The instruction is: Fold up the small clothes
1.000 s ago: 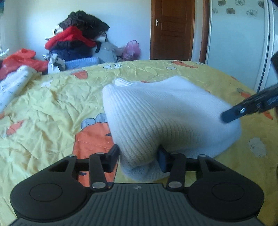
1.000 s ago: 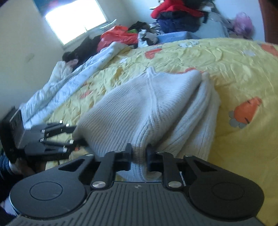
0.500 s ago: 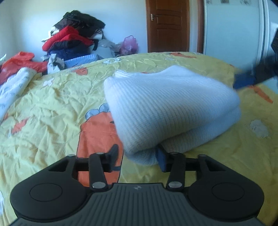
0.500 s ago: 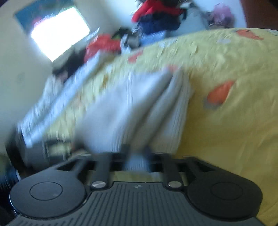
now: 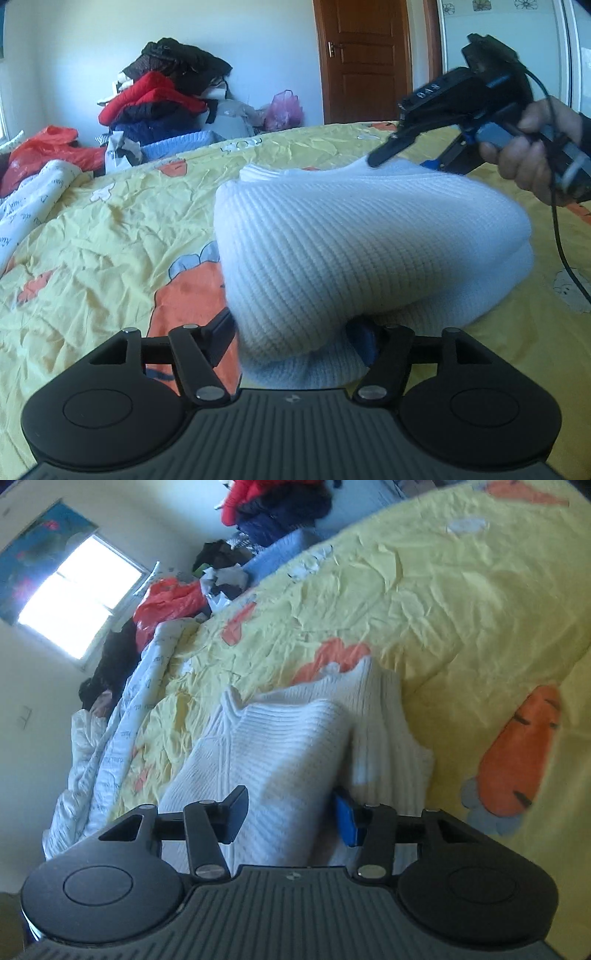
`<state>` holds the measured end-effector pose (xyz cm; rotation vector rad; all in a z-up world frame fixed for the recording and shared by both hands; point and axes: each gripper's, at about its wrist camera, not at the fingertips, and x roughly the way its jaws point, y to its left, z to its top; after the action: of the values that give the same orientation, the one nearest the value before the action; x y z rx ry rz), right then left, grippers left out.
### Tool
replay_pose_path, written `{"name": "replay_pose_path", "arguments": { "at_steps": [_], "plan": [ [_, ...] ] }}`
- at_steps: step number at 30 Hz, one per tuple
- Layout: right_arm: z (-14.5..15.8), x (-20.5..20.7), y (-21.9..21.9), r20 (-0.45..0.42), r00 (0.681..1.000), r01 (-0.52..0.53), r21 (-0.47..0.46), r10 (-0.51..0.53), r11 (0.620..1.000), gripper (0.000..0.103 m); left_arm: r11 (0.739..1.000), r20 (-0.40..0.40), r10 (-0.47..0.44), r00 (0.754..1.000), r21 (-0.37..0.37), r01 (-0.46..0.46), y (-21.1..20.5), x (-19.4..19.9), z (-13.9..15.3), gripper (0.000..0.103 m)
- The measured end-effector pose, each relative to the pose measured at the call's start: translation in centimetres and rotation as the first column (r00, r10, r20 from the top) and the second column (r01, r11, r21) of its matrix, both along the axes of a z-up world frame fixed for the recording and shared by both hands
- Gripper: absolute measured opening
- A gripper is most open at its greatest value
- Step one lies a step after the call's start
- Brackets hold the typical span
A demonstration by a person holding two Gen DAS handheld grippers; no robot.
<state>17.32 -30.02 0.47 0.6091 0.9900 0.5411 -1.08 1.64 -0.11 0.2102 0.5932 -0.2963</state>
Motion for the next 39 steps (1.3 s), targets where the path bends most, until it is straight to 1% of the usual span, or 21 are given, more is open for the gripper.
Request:
{"name": "replay_pose_path", "arguments": {
  "at_steps": [1, 2, 5, 7, 9, 11, 13, 16, 19, 21, 23, 25, 28, 30, 31, 32, 33, 34, 35, 36, 39],
  "plan": [
    [-0.2, 0.1, 0.1, -0.001, 1.0, 0.012, 0.01, -0.012, 1.0, 0.024, 1.0, 0.006, -0.003, 1.0, -0.004, 0.003, 0.0, 0.2, -0.2, 0.068],
    [-0.4, 0.3, 0.2, 0.004, 1.0, 0.011, 0.01, -0.011, 1.0, 0.018, 1.0, 0.011, -0.007, 1.0, -0.012, 0.007, 0.1, 0.4, -0.3, 0.067],
    [1.5, -1.3, -0.1, 0.107, 0.994, -0.009, -0.027, 0.012, 1.0, 0.016, 1.0, 0.026, -0.01, 1.0, -0.011, 0.01, 0.4, -0.1, 0.7, 0.048],
    [2.1, -2.4, -2.1, 0.159, 0.987, 0.013, -0.026, -0.009, 1.0, 0.014, 0.999, 0.03, -0.035, 0.999, -0.003, 0.035, 0.5, -0.5, 1.1, 0.045],
    [-0.8, -1.3, -3.7, 0.063, 0.996, 0.064, -0.032, -0.062, 0.997, 0.013, 0.999, -0.003, -0.041, 0.999, -0.004, 0.041, 0.1, 0.2, 0.2, 0.039],
    [-2.1, -1.4, -4.2, 0.05, 0.995, 0.085, 0.019, -0.086, 0.996, 0.012, 1.0, -0.01, -0.024, 1.0, -0.009, 0.024, -0.2, 0.8, -0.5, 0.039],
    [-1.5, -2.0, -3.3, 0.081, 0.992, 0.094, -0.015, -0.092, 0.996, 0.016, 1.0, -0.024, -0.011, 1.0, -0.016, 0.011, -0.1, 0.8, -0.2, 0.041],
    [-0.2, -3.1, -2.3, 0.119, 0.989, 0.093, -0.07, -0.084, 0.993, 0.034, 0.999, -0.044, -0.004, 0.999, -0.033, 0.003, 0.8, 0.1, 0.4, 0.046],
    [2.2, -5.9, -3.3, 0.177, 0.981, 0.096, -0.091, -0.079, 0.991, 0.043, 1.0, -0.022, 0.005, 1.0, -0.015, -0.005, 2.8, -1.7, 1.4, 0.056],
    [3.9, -8.8, -4.8, 0.238, 0.968, 0.106, -0.11, -0.077, 0.988, 0.053, 1.0, 0.018, 0.001, 1.0, 0.016, -0.002, 5.1, -3.1, 2.3, 0.075],
    [5.3, -12.0, -6.6, 0.309, 0.947, 0.149, -0.173, -0.09, 0.973, 0.056, 0.992, 0.102, 0.043, 0.994, 0.117, -0.055, 8.0, -4.0, 3.2, 0.075],
    [6.3, -15.4, -8.3, 0.381, 0.92, 0.221, -0.313, -0.091, 0.923, 0.056, 0.953, 0.147, 0.099, 0.984, 0.27, -0.136, 11.6, -3.5, 4.0, 0.075],
    [7.1, -19.5, -11.2, 0.418, 0.903, 0.322, -0.516, -0.095, 0.794, 0.056, 0.836, 0.244, 0.214, 0.946, 0.456, -0.306, 18.7, -1.8, 6.0, 0.075],
    [7.5, -21.7, -13.0, 0.425, 0.902, 0.367, -0.656, -0.079, 0.659, 0.057, 0.716, 0.35, 0.289, 0.891, 0.538, -0.444, 23.0, -0.8, 8.1, 0.073],
    [7.6, -22.8, -13.7, 0.439, 0.896, 0.4, -0.731, -0.067, 0.552, 0.061, 0.667, 0.39, 0.332, 0.859, 0.547, -0.506, 24.5, -0.5, 9.3, 0.073],
    [7.5, -23.8, -14.3, 0.454, 0.889, 0.434, -0.791, -0.061, 0.431, 0.064, 0.645, 0.419, 0.367, 0.831, 0.529, -0.551, 25.5, -0.5, 10.7, 0.073],
    [7.3, -24.6, -14.8, 0.465, 0.884, 0.455, -0.83, -0.05, 0.323, 0.068, 0.66, 0.435, 0.387, 0.813, 0.485, -0.573, 25.7, -1.0, 11.7, 0.073],
    [6.9, -25.1, -14.8, 0.472, 0.88, 0.466, -0.846, -0.041, 0.26, 0.069, 0.694, 0.444, 0.403, 0.8, 0.422, -0.583, 25.4, -1.6, 12.4, 0.074],
    [6.5, -25.5, -14.7, 0.483, 0.874, 0.481, -0.848, -0.049, 0.222, 0.069, 0.747, 0.438, 0.417, 0.797, 0.335, -0.574, 24.3, -2.5, 12.6, 0.08],
    [6.1, -25.7, -14.4, 0.487, 0.871, 0.488, -0.841, -0.069, 0.233, 0.069, 0.794, 0.413, 0.416, 0.81, 0.269, -0.545, 22.7, -3.1, 12.1, 0.085],
    [4.3, -26.2, -11.0, 0.465, 0.88, 0.457, -0.779, -0.093, 0.429, 0.08, 0.889, 0.307, 0.358, 0.882, 0.178, -0.423, 15.7, -4.2, 8.1, 0.086]
  ]
}}
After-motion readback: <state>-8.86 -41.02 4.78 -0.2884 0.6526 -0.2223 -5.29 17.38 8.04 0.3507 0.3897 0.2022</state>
